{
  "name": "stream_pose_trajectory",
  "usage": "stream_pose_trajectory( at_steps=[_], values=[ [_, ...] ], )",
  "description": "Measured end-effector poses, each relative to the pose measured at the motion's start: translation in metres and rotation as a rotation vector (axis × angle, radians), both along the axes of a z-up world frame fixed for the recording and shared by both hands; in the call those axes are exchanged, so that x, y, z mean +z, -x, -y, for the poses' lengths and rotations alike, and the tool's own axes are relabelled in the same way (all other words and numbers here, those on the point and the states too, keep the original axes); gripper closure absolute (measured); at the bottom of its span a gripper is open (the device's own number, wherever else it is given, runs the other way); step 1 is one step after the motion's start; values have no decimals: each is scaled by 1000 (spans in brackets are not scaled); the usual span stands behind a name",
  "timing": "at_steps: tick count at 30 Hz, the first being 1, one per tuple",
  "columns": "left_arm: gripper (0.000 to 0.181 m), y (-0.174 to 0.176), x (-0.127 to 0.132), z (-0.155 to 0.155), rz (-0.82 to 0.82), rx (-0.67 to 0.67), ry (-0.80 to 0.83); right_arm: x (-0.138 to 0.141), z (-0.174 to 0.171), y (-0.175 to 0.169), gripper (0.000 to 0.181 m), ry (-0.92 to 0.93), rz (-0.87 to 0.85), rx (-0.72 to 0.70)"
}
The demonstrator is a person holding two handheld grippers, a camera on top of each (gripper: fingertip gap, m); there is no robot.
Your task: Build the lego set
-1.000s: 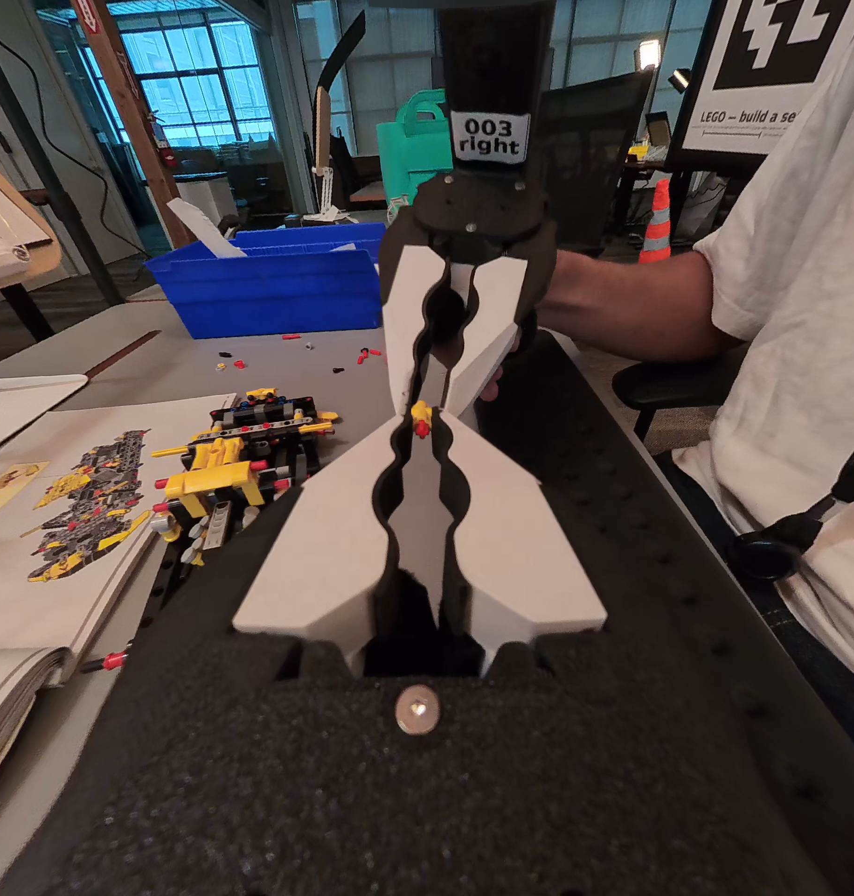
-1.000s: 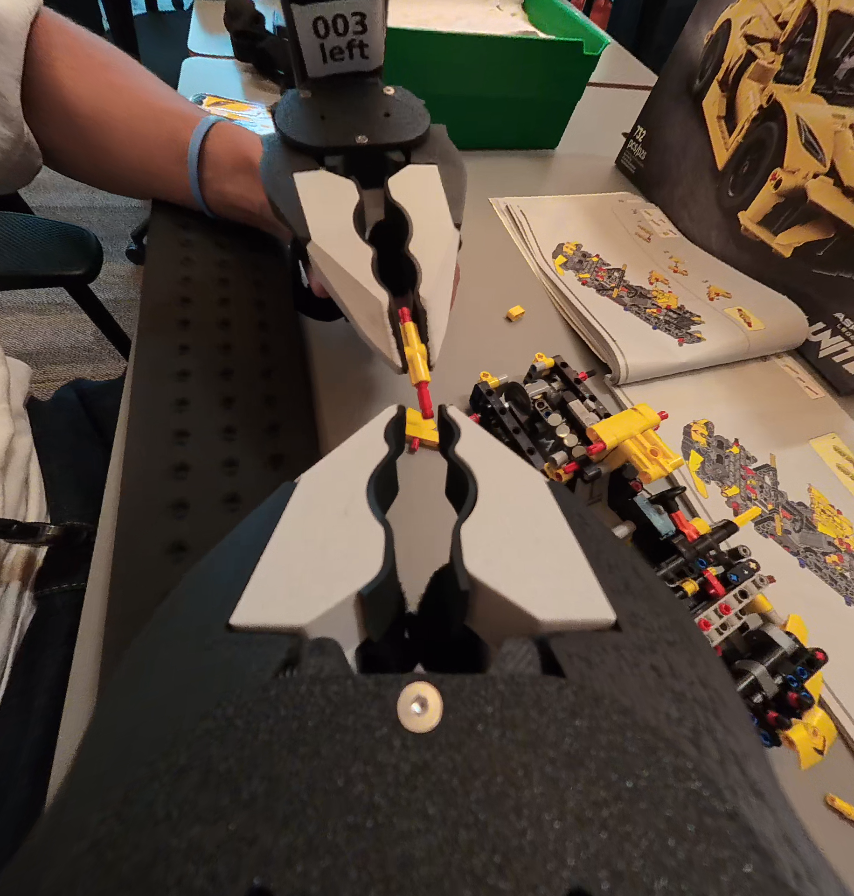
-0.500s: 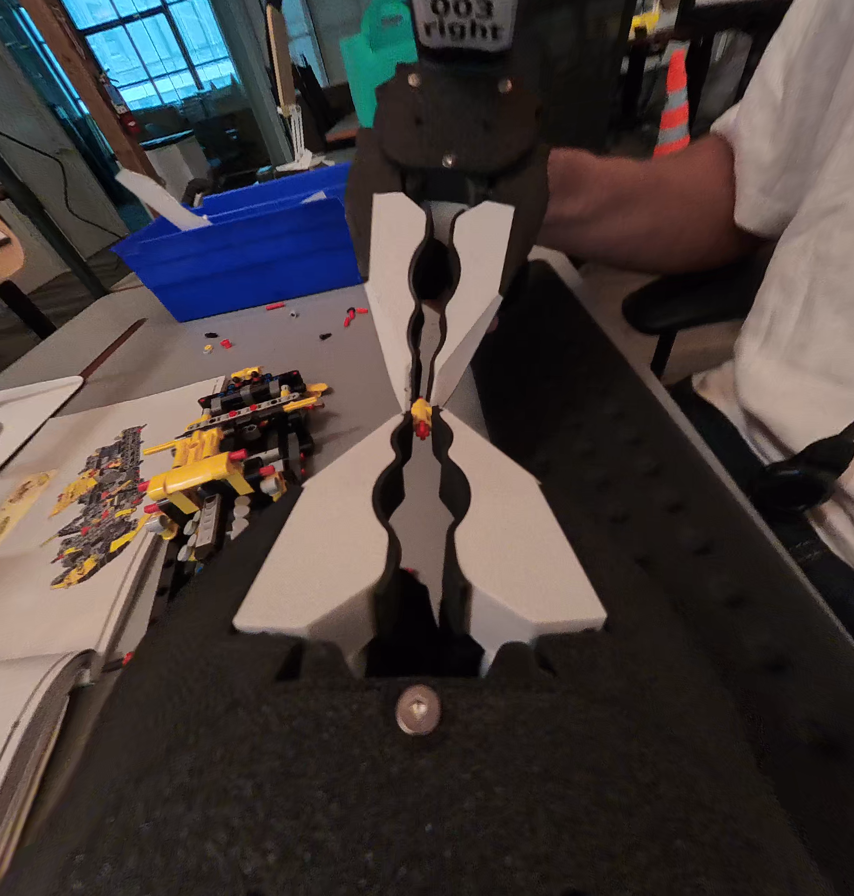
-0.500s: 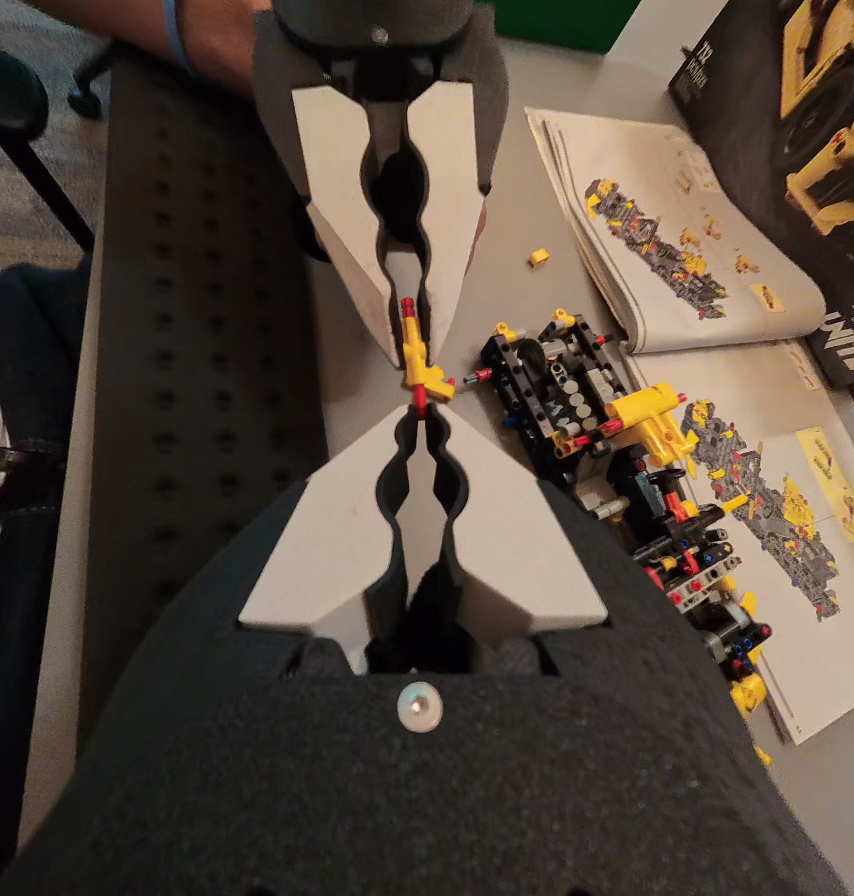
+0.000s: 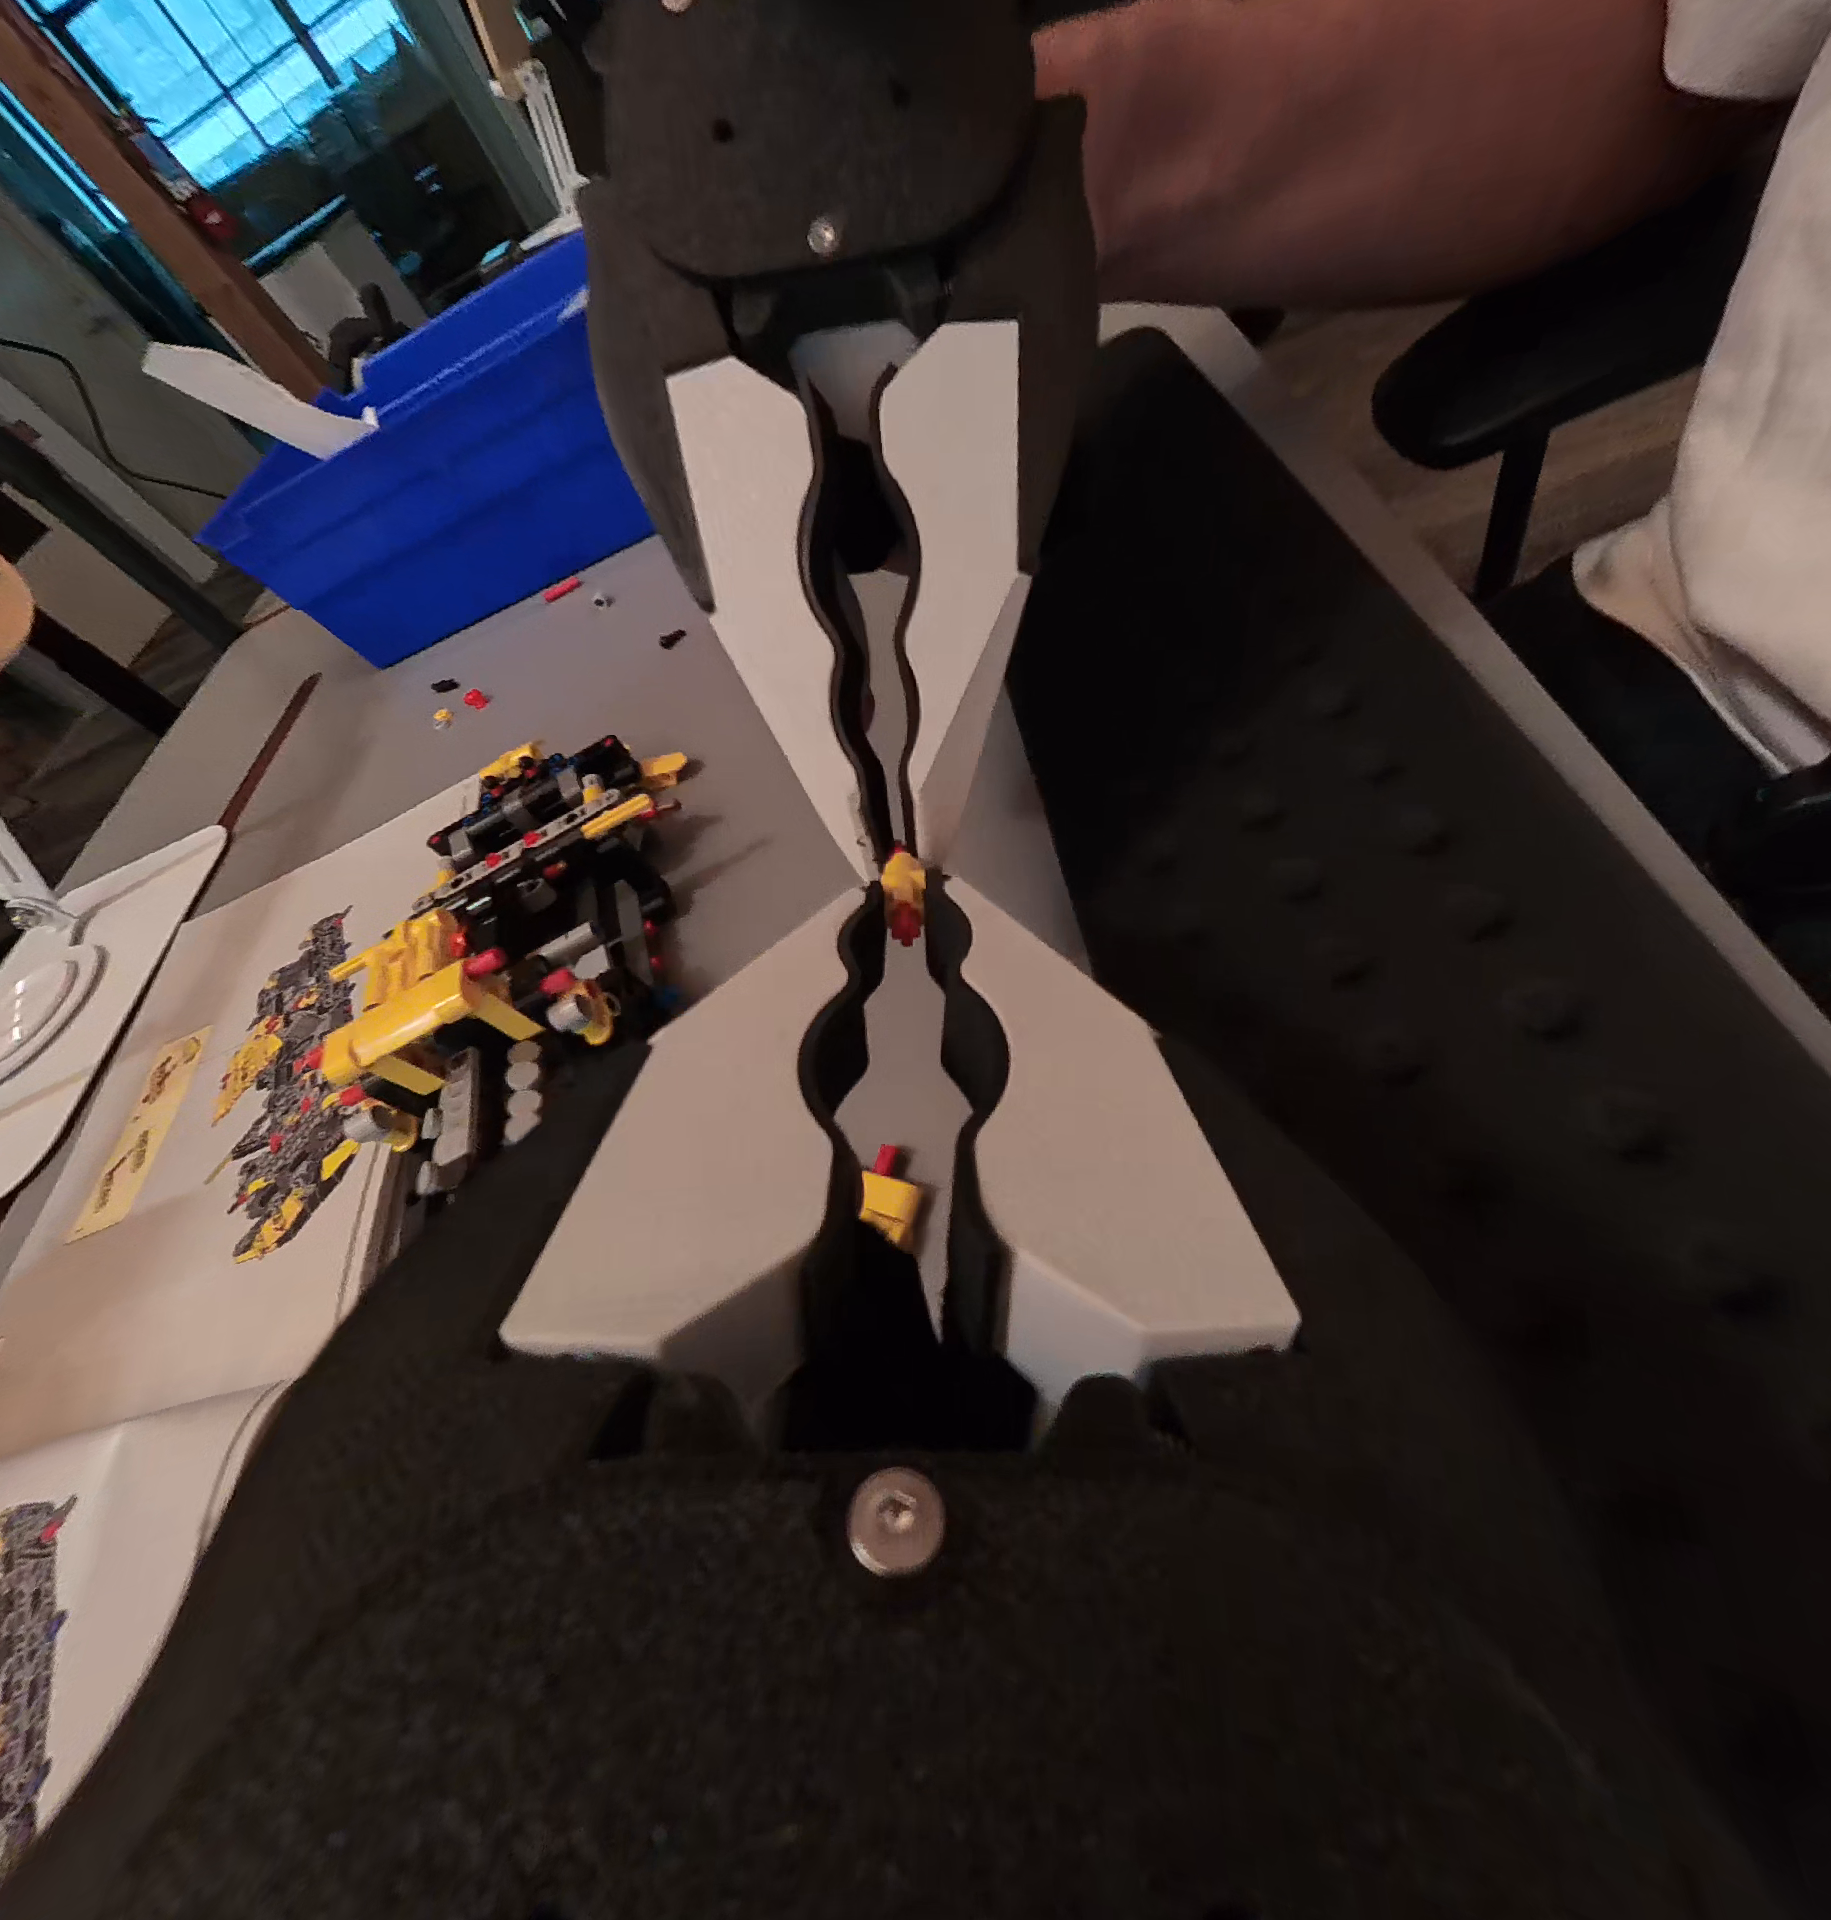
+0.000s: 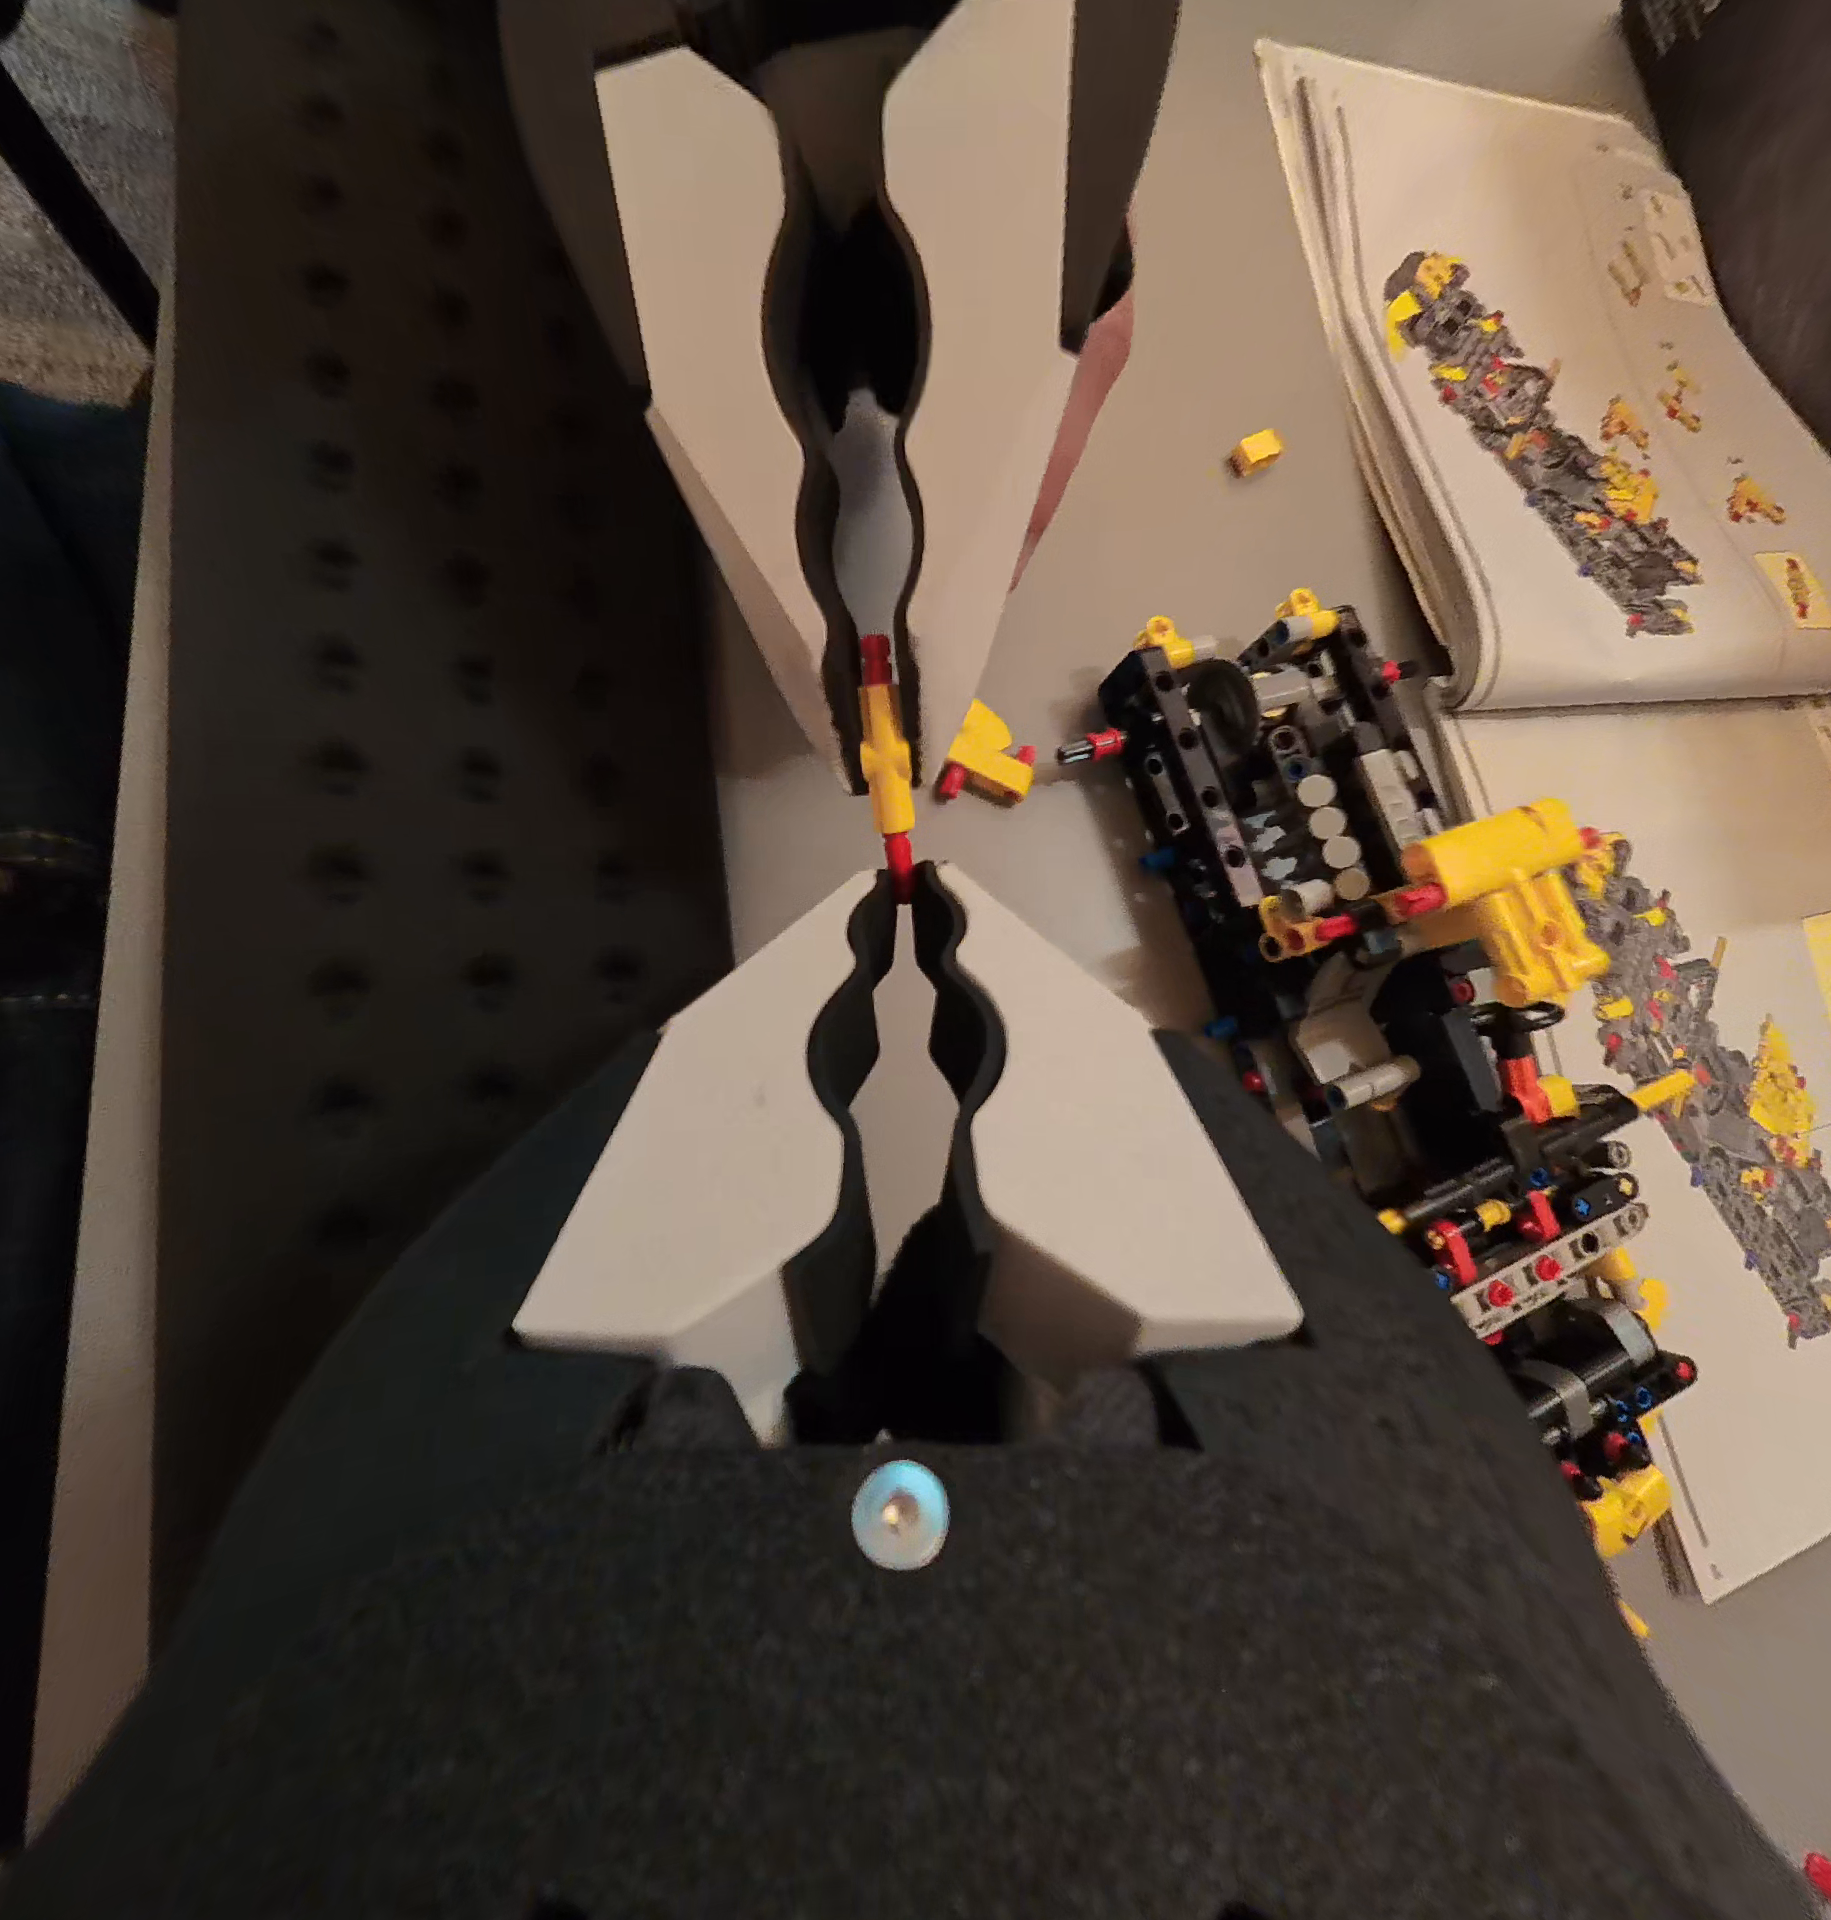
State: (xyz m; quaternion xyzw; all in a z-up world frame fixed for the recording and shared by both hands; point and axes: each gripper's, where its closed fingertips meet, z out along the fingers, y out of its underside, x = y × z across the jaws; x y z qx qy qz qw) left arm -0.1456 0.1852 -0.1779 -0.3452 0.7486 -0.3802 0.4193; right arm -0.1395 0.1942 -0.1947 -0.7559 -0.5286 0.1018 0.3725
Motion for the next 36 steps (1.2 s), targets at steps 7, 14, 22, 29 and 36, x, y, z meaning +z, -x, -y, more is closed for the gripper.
stream_pose_trajectory(
  at_steps=[7,14,22,29,36],
  values=[
    [174,-1,-20,4,-75,1,-91,-20,5,-1,179,50,96,-10],
    [174,-10,-5,-9,38,94,-162,-5,-11,-10,170,138,-176,-132],
    [174,-17,20,-37,194,314,-376,45,-29,-24,123,153,-646,-364],
    [174,-21,32,-41,246,431,-535,52,-34,-6,119,44,-707,-546],
    [174,-21,35,-39,263,453,-575,51,-37,-3,125,-13,-662,-555]
  ],
)
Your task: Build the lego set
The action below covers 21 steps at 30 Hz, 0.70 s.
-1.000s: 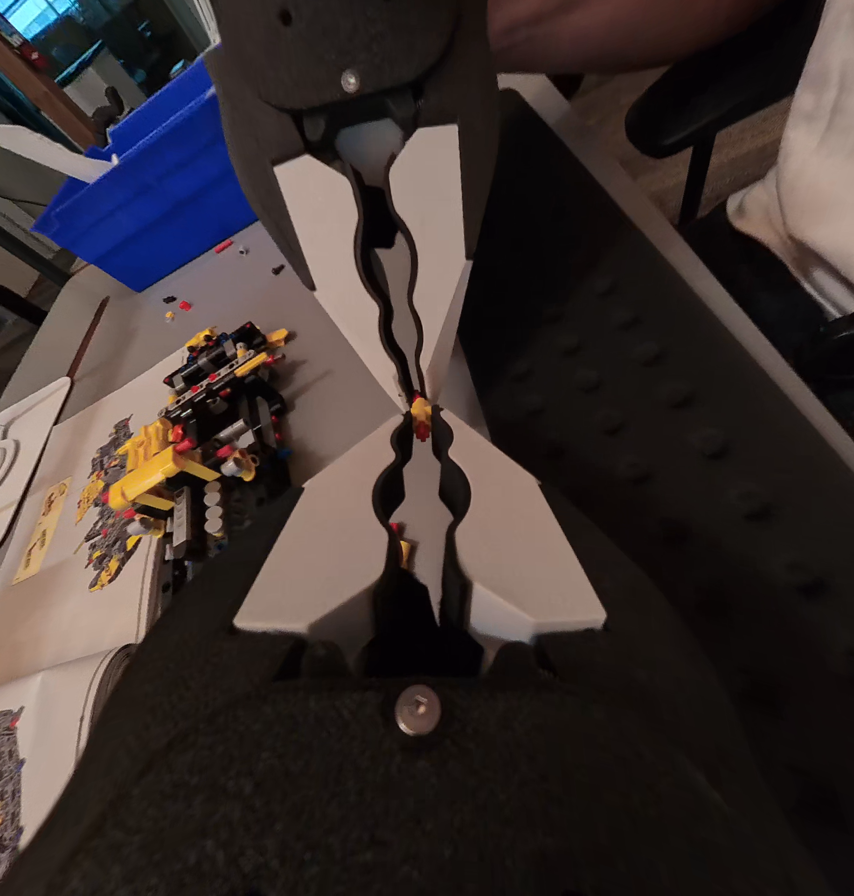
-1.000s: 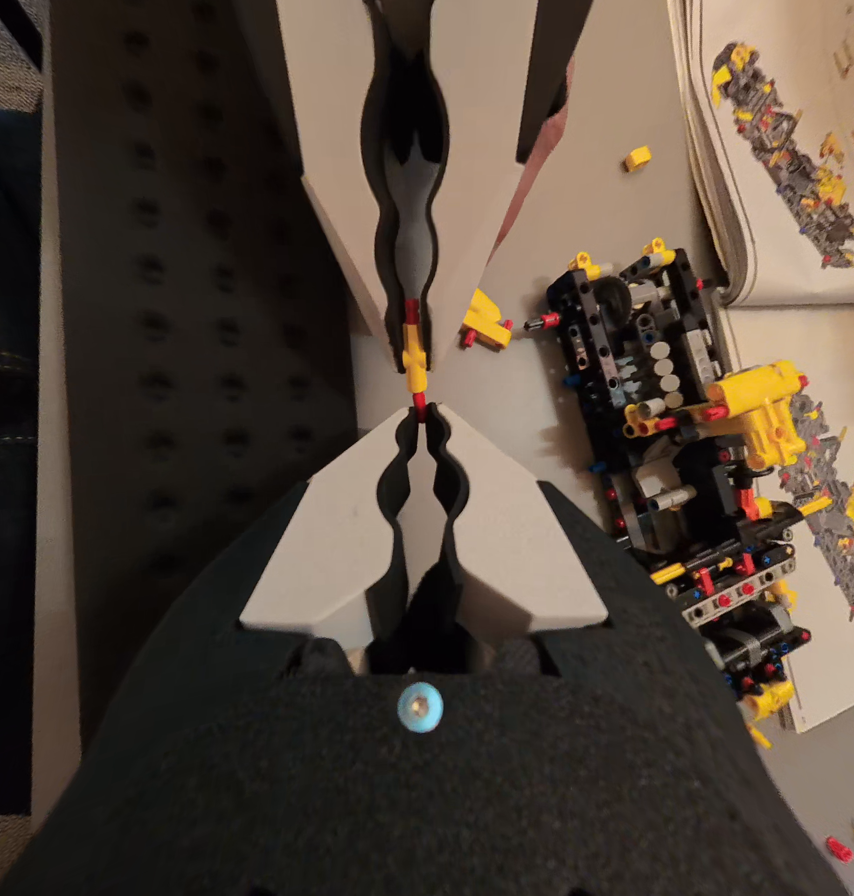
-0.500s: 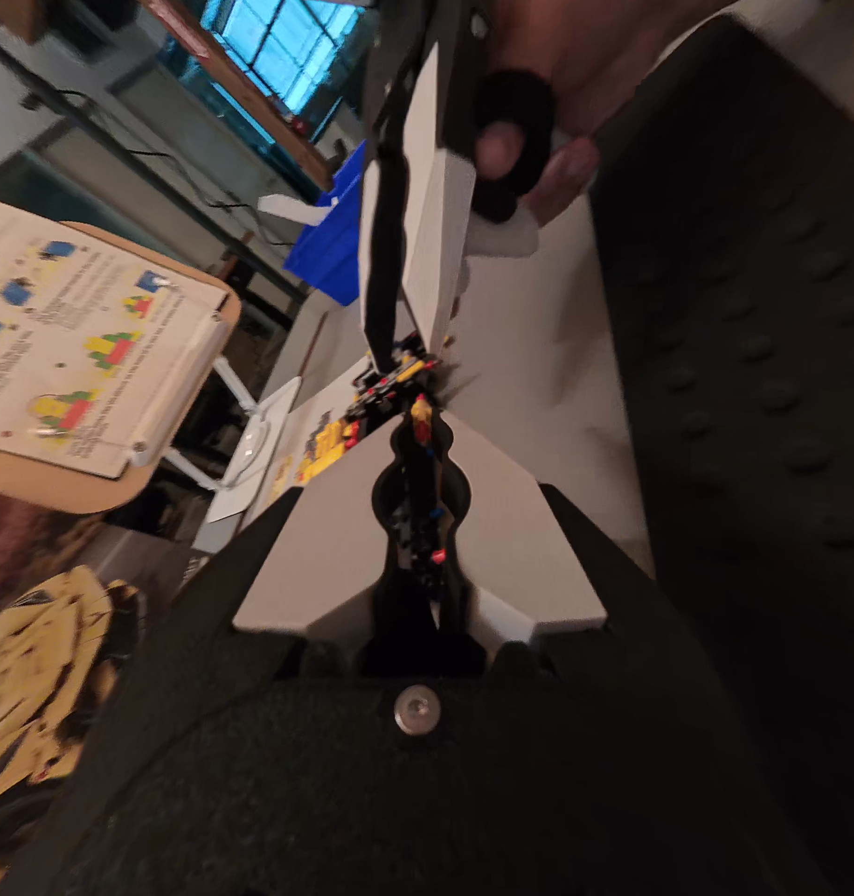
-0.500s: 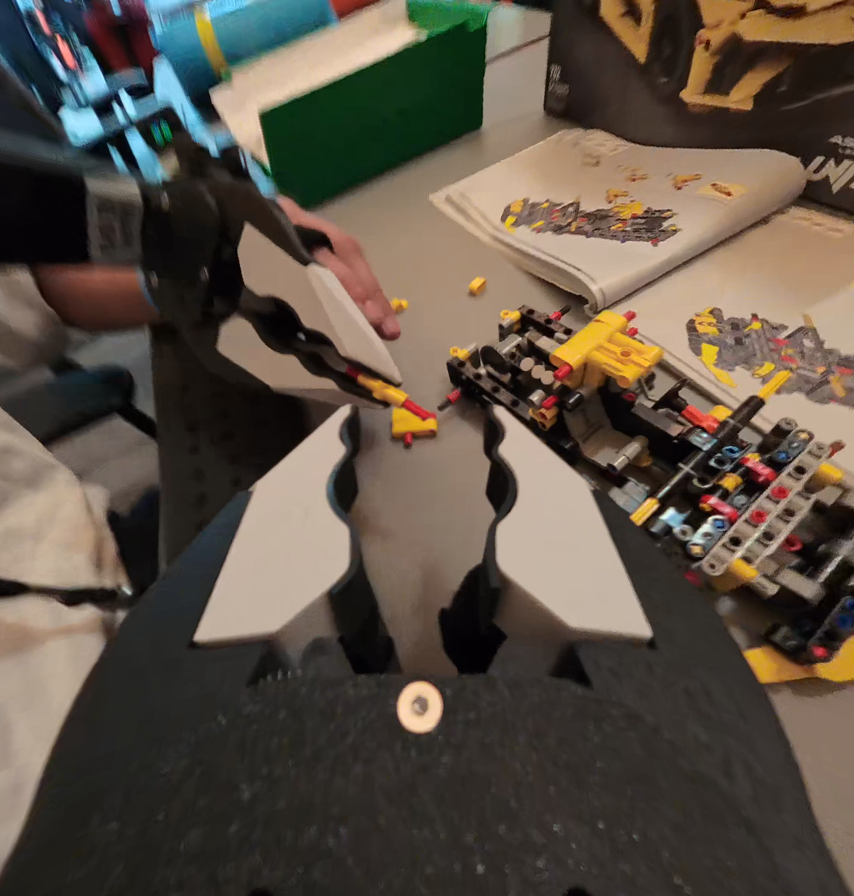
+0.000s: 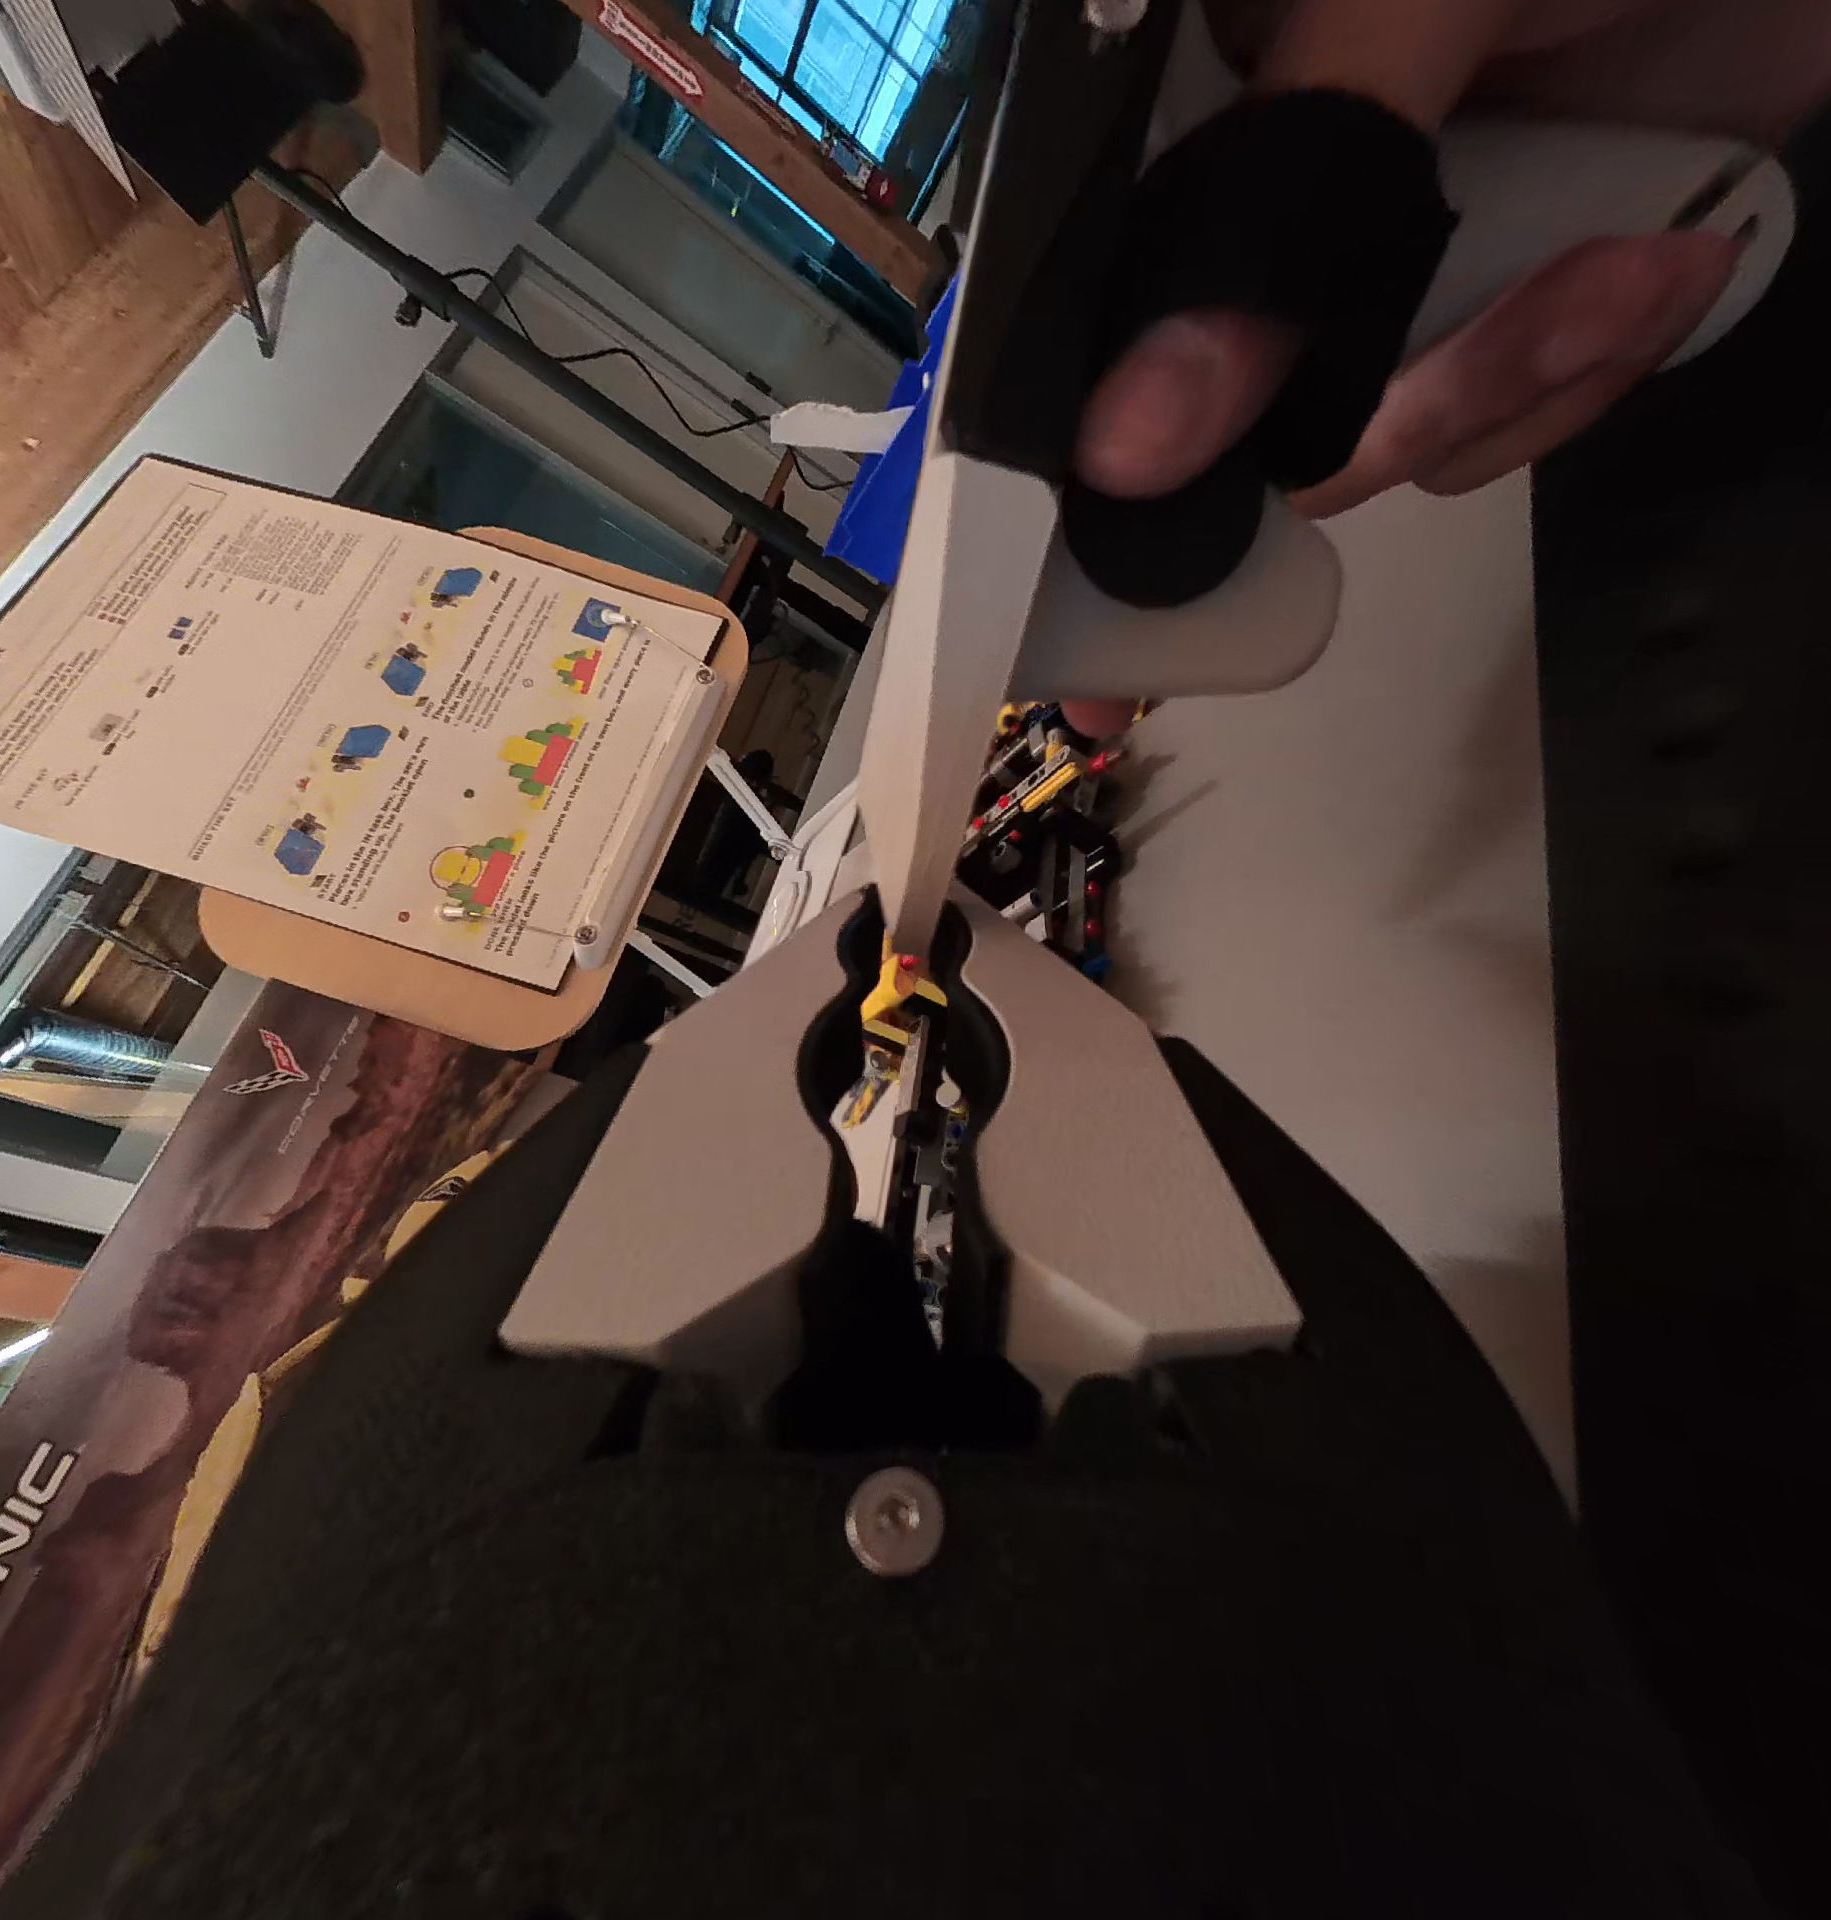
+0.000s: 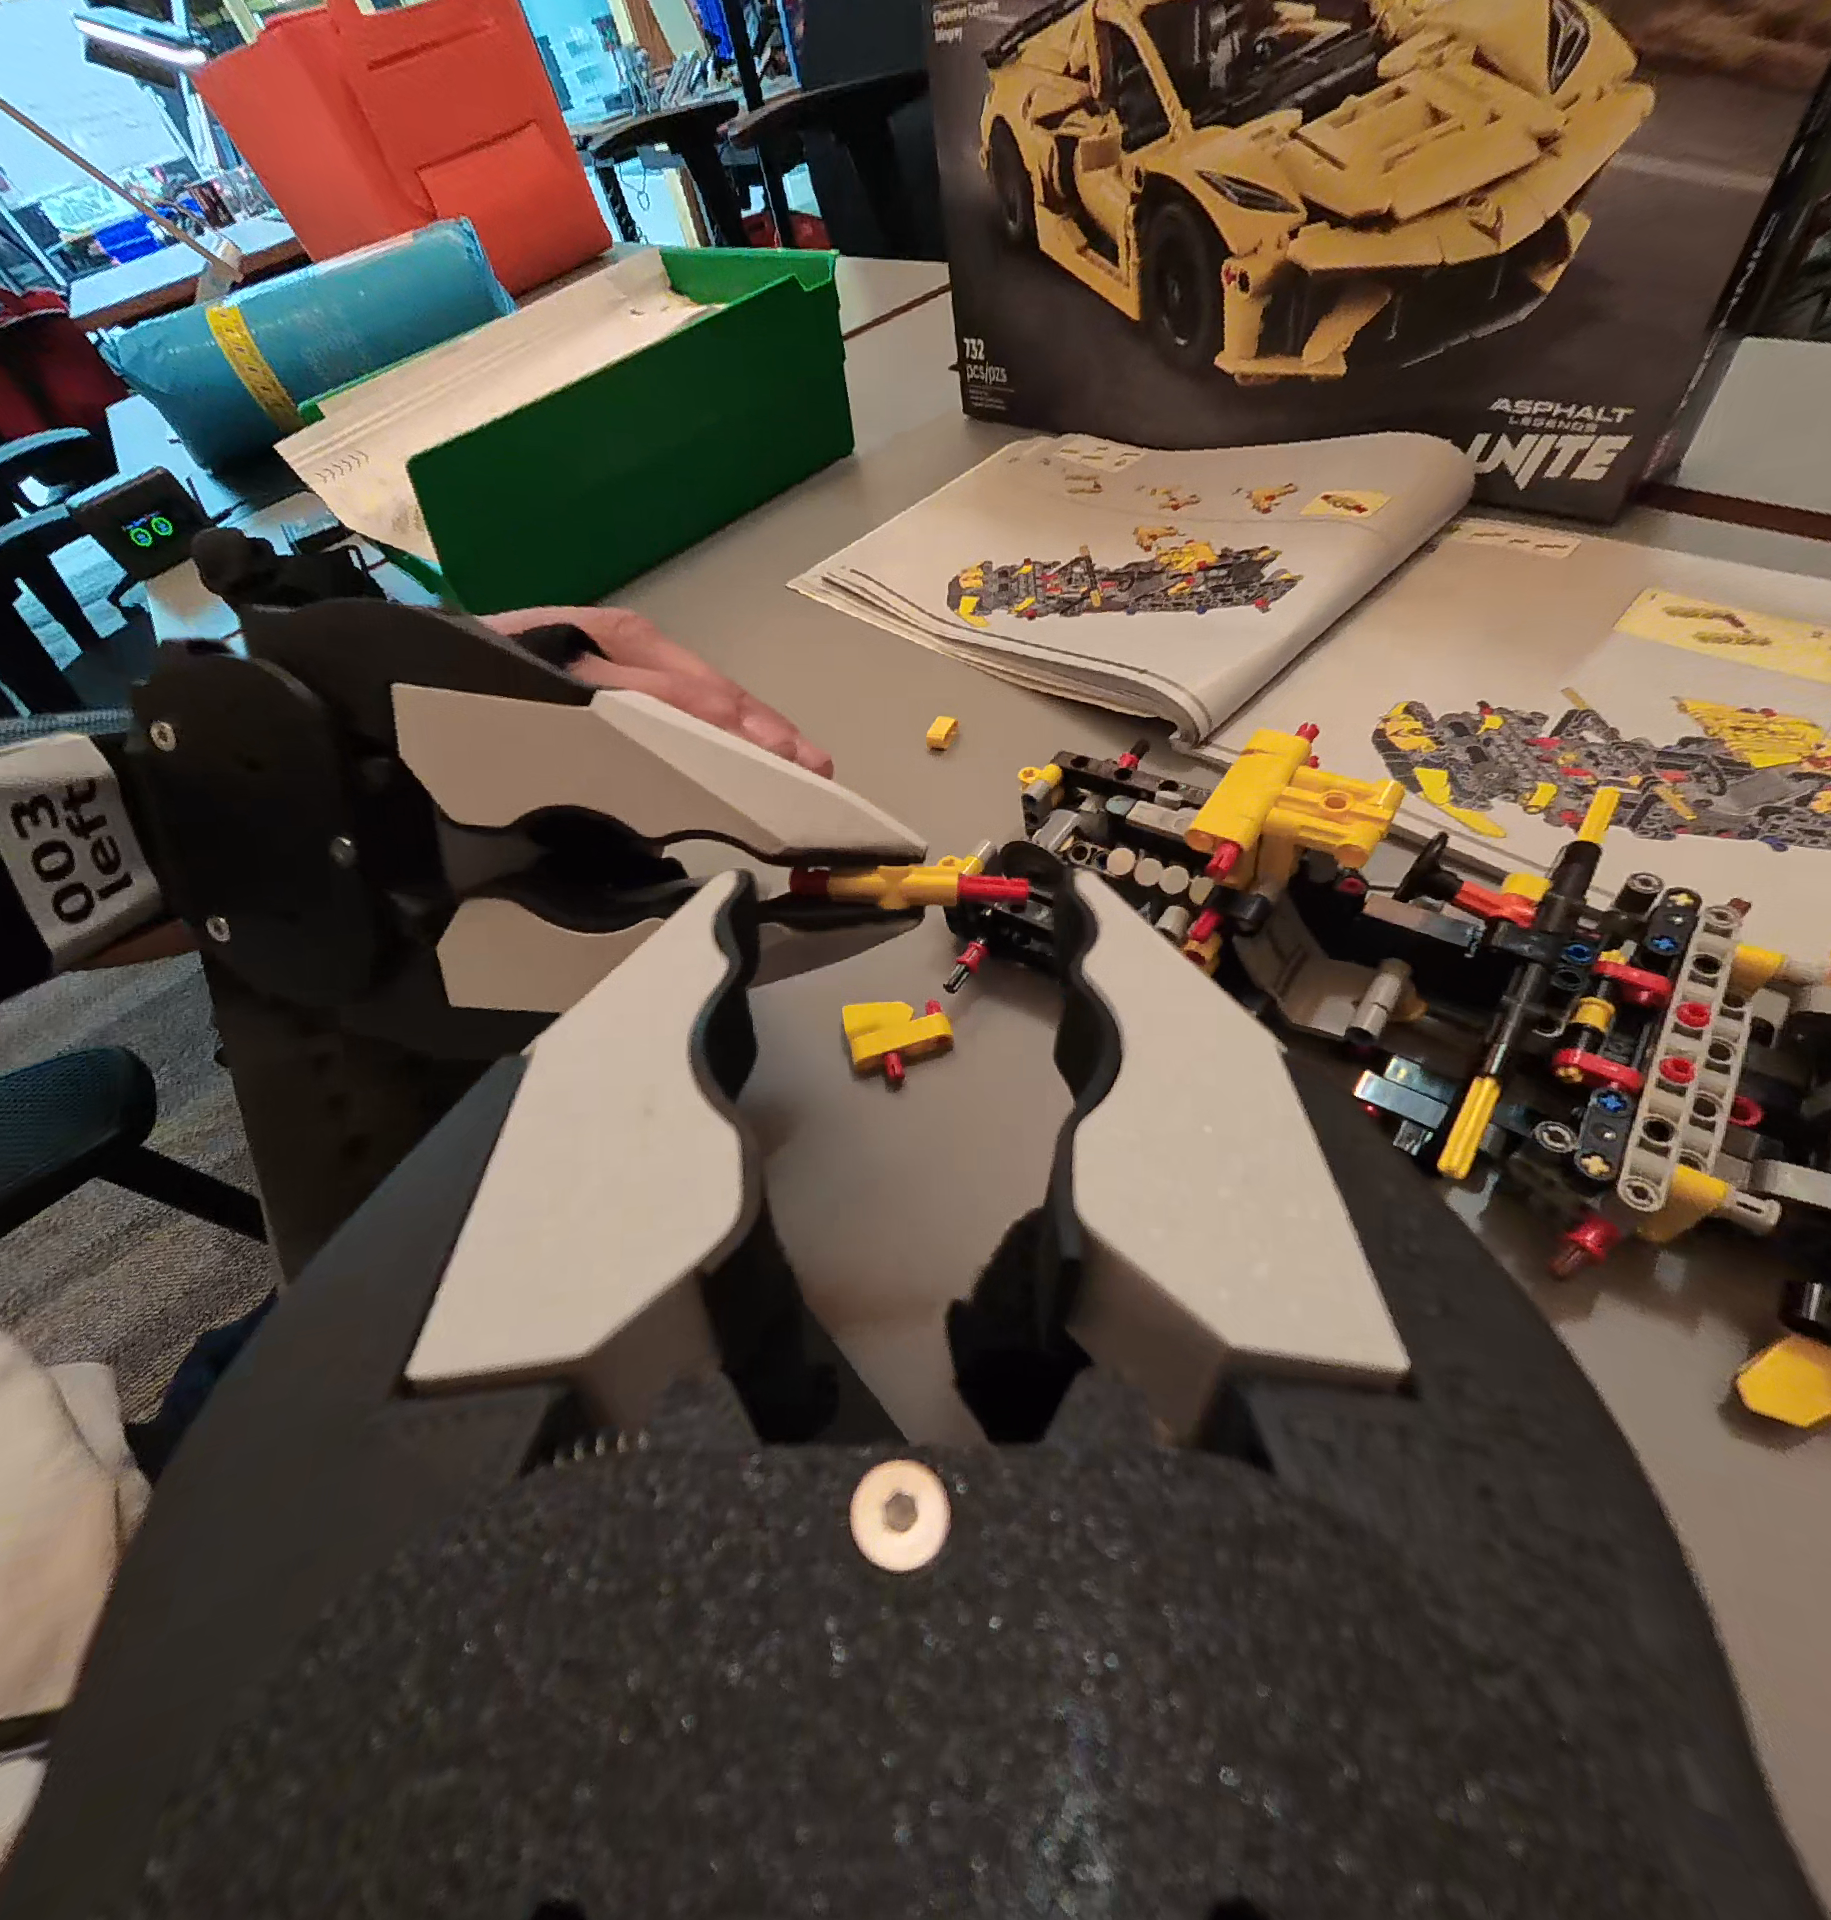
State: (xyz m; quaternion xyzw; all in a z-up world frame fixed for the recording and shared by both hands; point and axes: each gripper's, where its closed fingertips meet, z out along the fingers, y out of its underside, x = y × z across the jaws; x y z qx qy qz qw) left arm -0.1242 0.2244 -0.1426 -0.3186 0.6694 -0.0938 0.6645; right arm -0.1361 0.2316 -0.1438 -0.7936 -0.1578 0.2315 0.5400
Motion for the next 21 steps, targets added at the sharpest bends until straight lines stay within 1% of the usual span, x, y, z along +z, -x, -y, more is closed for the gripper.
stream_pose_trajectory(
  at_steps=[2,6,12,17,21],
  values=[
    [174,0,0,0,-2,6,-10,3,0,-1,131,-15,-22,4],
    [174,0,1,1,1,15,-45,-1,1,0,137,20,-47,28],
    [174,0,2,1,9,22,-55,1,0,0,137,-27,-13,1],
    [174,0,2,2,4,26,-55,0,1,0,137,-24,8,-4],
    [174,0,-1,3,-15,29,-63,-3,3,2,143,-17,18,14]
  ],
)
